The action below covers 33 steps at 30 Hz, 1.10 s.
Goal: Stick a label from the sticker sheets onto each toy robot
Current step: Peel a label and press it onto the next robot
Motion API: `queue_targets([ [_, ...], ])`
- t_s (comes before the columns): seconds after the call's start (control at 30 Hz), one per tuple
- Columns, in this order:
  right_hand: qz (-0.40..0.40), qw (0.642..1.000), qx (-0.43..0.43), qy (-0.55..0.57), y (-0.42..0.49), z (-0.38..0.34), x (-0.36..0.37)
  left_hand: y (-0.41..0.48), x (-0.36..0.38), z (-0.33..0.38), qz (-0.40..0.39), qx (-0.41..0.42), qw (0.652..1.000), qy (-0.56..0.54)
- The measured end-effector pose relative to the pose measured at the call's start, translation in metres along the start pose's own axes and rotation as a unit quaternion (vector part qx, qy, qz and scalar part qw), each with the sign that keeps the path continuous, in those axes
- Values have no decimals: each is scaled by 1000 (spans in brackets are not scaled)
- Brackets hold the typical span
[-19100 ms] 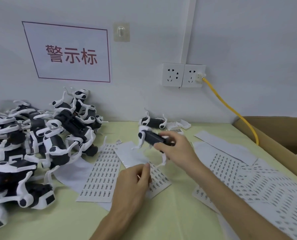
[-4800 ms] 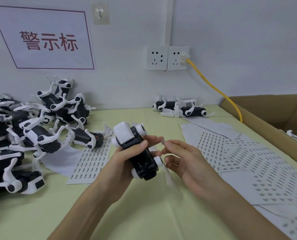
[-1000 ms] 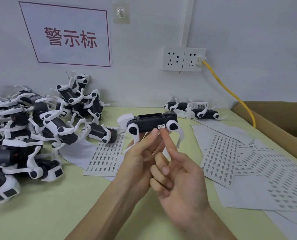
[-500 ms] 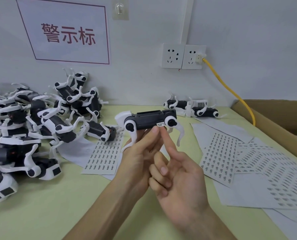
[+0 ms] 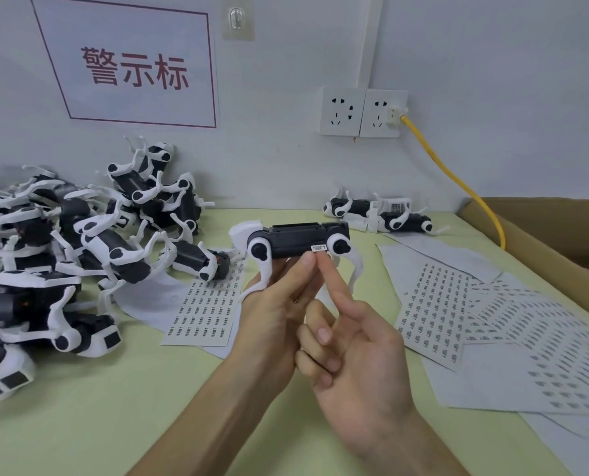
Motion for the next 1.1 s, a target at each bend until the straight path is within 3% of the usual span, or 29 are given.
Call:
queue_targets([
  [0.13, 5, 1000, -5, -7, -1, 0, -1, 1, 1, 4, 1, 19, 998, -55],
  [0.6, 16, 1000, -11, -14, 1, -2, -1, -2, 7, 0, -40, 3, 998, -40],
  [1.1, 14, 1000, -5, -14, 1, 1, -2, -6, 7, 4, -22, 15, 999, -42],
])
Point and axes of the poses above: each hand's wrist, its own y-axis towards the middle knuckle, its own x-axis out of the palm, z = x × y, the point moved 9 cm from there along y, towards the middle knuckle, and after that the axes turned 9 degrees about -y, right-handed, at the moved point
